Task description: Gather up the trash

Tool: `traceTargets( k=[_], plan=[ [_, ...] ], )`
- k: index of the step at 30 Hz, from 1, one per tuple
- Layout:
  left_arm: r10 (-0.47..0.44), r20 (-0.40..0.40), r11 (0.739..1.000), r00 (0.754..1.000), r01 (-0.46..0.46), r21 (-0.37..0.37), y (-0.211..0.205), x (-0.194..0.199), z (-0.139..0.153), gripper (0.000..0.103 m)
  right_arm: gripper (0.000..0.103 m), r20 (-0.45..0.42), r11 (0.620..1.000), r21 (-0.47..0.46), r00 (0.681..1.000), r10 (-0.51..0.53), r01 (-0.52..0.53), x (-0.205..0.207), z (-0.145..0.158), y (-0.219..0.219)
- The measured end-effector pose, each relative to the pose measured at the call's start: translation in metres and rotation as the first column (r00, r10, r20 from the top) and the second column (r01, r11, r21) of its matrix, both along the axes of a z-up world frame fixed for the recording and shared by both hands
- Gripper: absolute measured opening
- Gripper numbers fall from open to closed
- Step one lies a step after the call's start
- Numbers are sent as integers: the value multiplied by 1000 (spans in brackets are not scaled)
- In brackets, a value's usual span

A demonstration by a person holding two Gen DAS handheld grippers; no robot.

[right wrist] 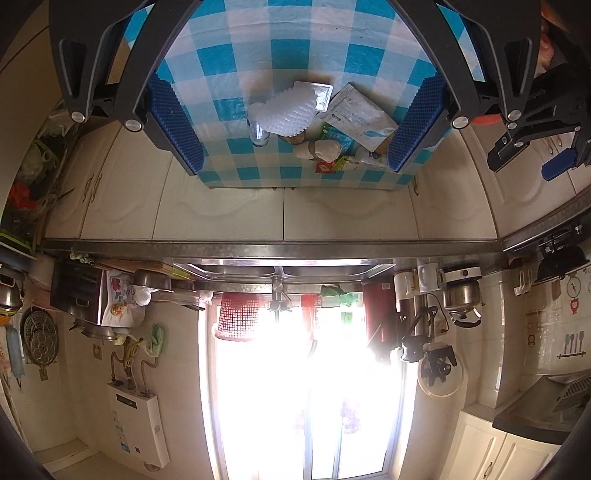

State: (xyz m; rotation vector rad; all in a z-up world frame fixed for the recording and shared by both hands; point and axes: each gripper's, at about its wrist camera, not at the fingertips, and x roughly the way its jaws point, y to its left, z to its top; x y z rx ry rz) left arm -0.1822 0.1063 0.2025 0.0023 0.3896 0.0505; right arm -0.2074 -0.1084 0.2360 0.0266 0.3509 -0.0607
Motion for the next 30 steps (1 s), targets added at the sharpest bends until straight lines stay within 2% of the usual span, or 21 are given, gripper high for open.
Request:
traceTargets(
  k=[30],
  plan=[
    [16,38,1000,999,-16,3,2,-15,11,100,98,54,999,21,998,-27,26,-18,8,-7]
  ],
)
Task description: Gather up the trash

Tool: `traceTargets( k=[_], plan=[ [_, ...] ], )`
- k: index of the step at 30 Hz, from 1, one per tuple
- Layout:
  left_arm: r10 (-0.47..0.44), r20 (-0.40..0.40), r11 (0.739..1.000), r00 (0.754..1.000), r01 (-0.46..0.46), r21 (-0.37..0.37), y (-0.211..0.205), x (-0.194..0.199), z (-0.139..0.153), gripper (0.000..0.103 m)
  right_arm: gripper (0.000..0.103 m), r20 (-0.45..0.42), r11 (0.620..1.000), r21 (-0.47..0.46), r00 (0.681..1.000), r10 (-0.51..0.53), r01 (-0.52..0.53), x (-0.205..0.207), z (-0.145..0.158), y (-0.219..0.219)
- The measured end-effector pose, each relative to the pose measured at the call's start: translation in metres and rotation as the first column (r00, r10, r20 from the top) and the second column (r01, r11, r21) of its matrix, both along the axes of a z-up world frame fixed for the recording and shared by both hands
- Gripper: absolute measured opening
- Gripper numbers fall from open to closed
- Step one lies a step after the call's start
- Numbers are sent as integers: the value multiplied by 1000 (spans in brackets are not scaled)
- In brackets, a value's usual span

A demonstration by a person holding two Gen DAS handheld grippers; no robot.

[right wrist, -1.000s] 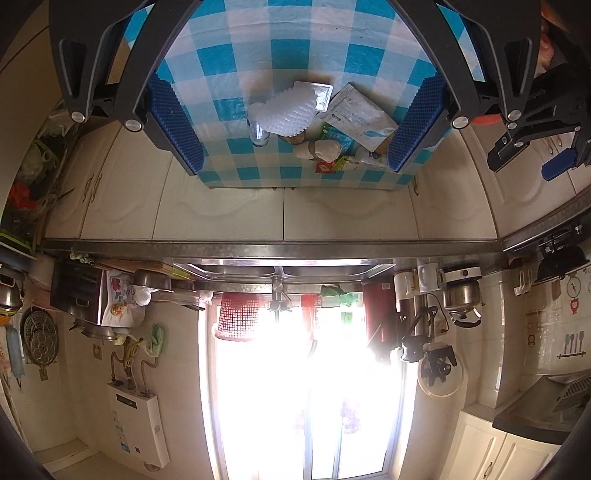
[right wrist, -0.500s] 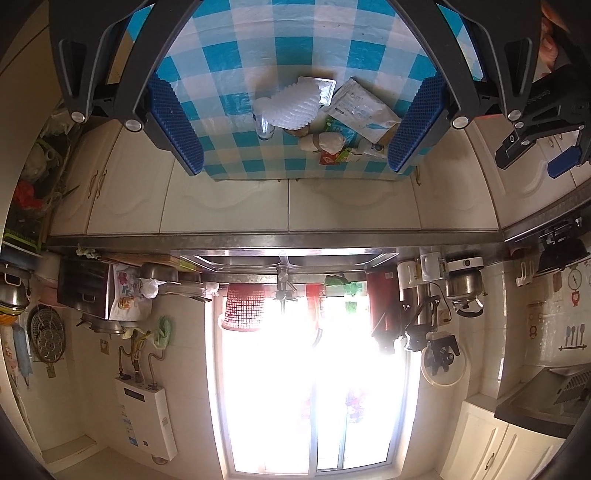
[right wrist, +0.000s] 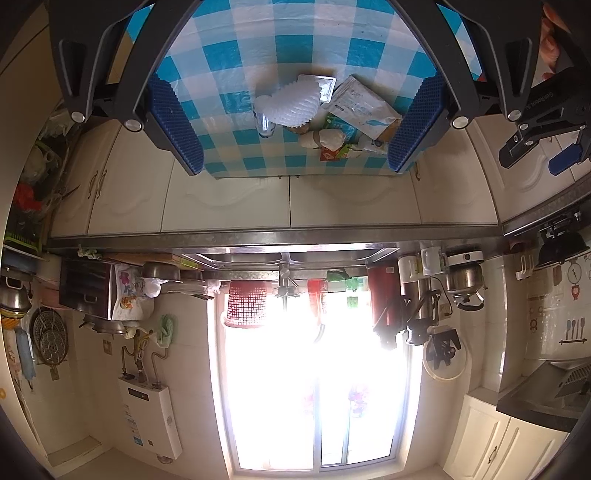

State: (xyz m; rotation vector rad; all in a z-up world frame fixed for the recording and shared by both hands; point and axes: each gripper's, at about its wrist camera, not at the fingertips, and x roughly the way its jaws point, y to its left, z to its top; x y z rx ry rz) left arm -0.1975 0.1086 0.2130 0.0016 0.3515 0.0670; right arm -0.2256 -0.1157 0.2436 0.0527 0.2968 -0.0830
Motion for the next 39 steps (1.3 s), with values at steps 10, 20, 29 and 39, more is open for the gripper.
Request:
traceTargets(
  k=[10,20,29,39],
  plan=[
    [-16,-41,1000,999,16,3,1,18,-16,100,98,-51,999,18,998,32,-32,17,-18,-7],
    [-75,-196,997,978,77,1,21,58,-87,100,98,-241,979,202,967,78,-28,60,-96,-60],
    [-219,-325,964,920,152,-220,28,105,-127,100,98,-342,927,375,930,138,1,88,-144,-94],
    [-345,-404,909,847,195,-368,1,155,-154,100,96,-326,858,511,911,252,-55,120,-156,-103]
  ],
)
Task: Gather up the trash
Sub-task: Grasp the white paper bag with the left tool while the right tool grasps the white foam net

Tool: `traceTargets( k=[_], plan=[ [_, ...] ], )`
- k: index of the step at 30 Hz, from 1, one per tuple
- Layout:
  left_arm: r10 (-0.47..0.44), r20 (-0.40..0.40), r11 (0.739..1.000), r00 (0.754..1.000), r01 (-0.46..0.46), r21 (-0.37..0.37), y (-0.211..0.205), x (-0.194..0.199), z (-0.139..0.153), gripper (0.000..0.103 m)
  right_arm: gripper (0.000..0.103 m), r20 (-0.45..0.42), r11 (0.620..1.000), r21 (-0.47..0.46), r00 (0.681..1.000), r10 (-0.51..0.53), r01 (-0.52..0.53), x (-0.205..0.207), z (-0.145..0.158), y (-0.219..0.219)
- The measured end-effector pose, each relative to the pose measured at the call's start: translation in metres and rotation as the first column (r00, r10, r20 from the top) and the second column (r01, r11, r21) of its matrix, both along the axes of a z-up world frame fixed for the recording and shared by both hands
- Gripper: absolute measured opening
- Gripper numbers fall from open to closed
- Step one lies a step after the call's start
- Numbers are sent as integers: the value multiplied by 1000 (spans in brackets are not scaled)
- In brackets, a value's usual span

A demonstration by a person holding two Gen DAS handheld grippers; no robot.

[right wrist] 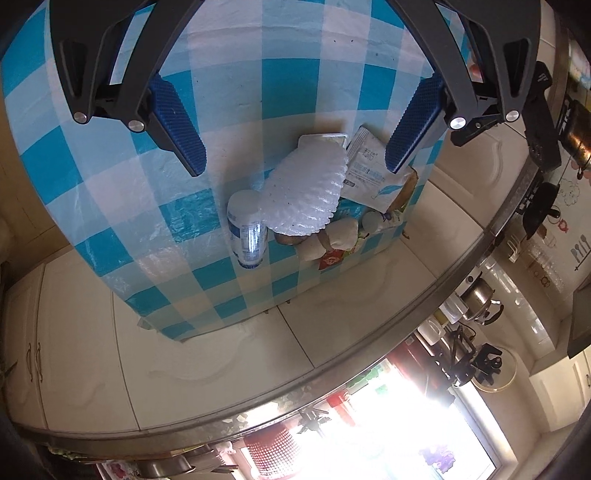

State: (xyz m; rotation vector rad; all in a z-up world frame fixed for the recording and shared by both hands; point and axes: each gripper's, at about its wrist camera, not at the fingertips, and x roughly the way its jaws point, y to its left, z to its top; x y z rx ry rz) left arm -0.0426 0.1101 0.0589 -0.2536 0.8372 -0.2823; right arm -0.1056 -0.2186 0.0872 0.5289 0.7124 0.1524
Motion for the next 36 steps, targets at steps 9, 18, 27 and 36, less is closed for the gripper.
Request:
traceTargets(
  k=[9,18,27,36],
  plan=[
    [-8,-104,999,995,5,-33,-27,40,-28,82,71,-26,999,33,999,37,-37,29,-11,-2],
    [8,-163,998,987,-18,-64,-35,65,-39,80,88,-81,994,52,991,103,-99,60,-32,-5],
    [61,-188,998,980,-66,-21,-50,88,-43,80,88,-66,969,-70,970,235,-239,86,-30,15],
    [173,-173,985,969,-174,14,-42,86,-45,45,80,-41,924,-205,946,321,-322,97,-17,40]
  ],
)
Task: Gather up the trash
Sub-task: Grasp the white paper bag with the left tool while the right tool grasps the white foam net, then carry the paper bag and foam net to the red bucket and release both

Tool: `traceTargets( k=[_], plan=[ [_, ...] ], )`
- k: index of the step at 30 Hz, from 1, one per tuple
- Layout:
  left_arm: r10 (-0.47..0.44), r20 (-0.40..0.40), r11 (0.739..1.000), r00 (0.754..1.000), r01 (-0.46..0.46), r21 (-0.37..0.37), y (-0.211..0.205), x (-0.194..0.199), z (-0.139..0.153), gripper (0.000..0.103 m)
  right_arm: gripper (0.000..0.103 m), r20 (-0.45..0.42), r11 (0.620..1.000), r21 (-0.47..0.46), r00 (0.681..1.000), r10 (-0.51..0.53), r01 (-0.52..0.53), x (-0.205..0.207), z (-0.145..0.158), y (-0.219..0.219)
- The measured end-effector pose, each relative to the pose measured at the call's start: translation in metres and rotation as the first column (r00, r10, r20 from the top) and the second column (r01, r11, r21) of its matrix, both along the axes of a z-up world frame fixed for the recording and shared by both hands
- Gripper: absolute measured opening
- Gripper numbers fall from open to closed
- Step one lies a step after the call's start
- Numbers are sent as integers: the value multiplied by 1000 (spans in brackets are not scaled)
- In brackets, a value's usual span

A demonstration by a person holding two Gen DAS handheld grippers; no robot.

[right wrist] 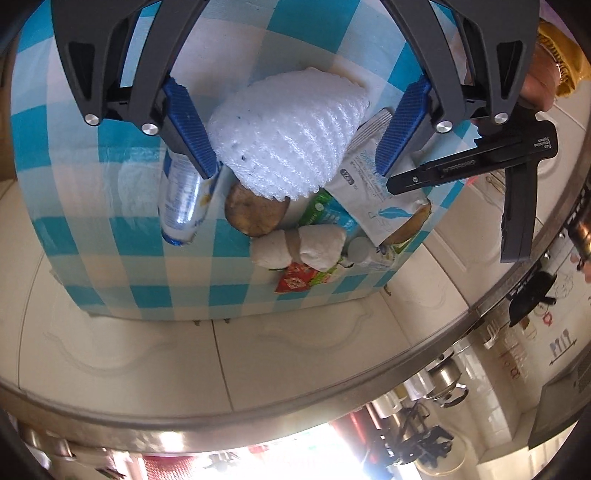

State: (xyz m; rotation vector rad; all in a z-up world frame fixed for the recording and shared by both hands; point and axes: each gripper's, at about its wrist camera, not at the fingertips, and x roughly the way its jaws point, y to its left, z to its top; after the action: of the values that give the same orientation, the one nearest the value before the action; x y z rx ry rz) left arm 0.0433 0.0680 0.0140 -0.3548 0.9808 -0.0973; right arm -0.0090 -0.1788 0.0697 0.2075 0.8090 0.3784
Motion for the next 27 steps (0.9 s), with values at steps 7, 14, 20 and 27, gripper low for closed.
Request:
traceTargets(
  k=[7,14,20,27],
  plan=[
    [19,72,999,997,-15,-49,11,-9,-7,27,52,15,996,-85,1000,-3,4,-22,-10,27],
    [-61,106,996,993,68,-66,17,-19,4,14,36,-21,994,7,993,-112,112,-34,-9,17],
    [-55,140,991,989,71,-113,31,-39,14,10,32,8,991,-2,991,-132,132,-44,18,17],
    [-47,213,988,976,76,-131,56,-66,46,9,32,56,992,-1,991,-123,123,-52,45,29]
  ],
)
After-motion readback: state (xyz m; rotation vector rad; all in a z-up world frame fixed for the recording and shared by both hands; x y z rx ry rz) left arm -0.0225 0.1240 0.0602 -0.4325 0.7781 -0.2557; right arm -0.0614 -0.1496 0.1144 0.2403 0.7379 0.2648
